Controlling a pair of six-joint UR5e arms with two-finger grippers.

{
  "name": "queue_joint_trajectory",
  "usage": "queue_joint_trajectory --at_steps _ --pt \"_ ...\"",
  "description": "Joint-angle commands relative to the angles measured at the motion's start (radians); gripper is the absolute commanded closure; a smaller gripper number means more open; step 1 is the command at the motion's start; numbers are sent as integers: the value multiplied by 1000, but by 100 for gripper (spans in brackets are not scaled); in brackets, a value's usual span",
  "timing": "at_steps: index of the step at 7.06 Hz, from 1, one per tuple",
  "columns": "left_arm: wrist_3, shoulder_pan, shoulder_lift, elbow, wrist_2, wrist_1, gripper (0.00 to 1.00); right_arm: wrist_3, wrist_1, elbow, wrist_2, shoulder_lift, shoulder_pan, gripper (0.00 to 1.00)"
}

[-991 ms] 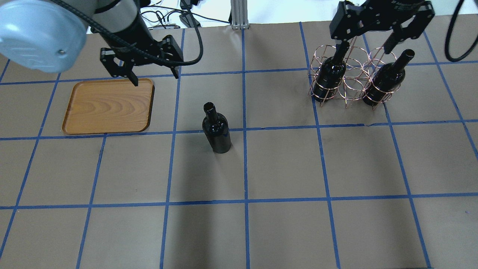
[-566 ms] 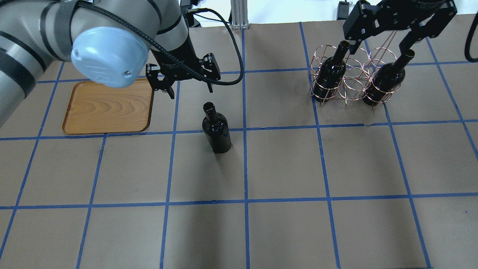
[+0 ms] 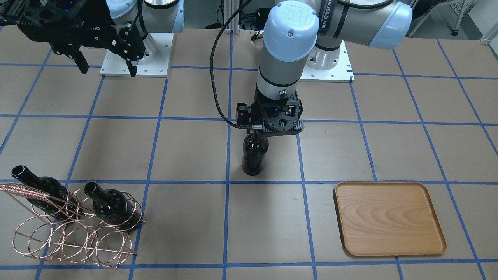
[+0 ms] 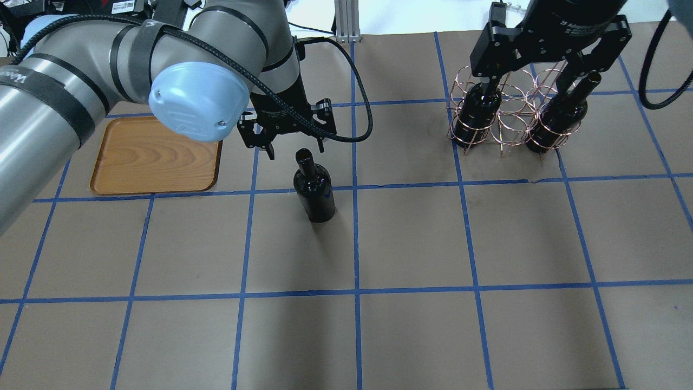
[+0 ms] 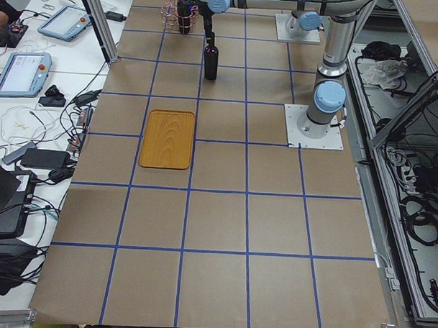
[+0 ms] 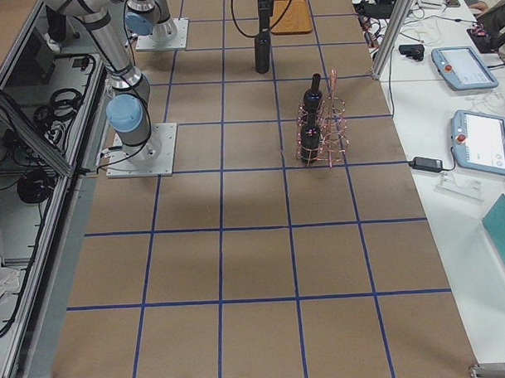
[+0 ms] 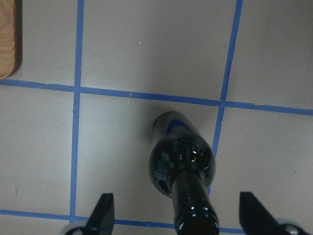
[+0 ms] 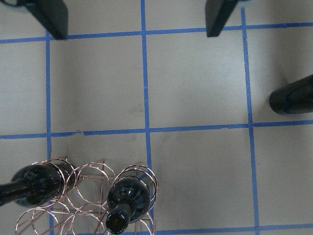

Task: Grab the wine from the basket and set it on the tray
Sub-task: 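Grasp the standing bottle's neck with the left gripper while the right withdraws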

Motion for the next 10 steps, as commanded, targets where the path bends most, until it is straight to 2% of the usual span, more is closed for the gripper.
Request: queue_joint_trajectory --at_steps 1,4,6,7,9,10 --pt "1 -3 -4 -3 -8 -1 19 16 -16 46 5 3 1 0" --pt "6 -3 -1 -5 -14 -2 69 19 -68 61 -4 -6 1 0" --pt "9 -2 2 -6 -12 -1 96 8 -66 63 -2 -2 -1 0" --pt "27 12 16 8 -9 -1 100 7 -64 63 0 0 -1 0" --pt "122 125 29 70 -14 -10 100 11 -62 63 11 1 -1 0" --pt "248 185 31 106 -16 -18 100 14 -62 63 11 1 -1 0"
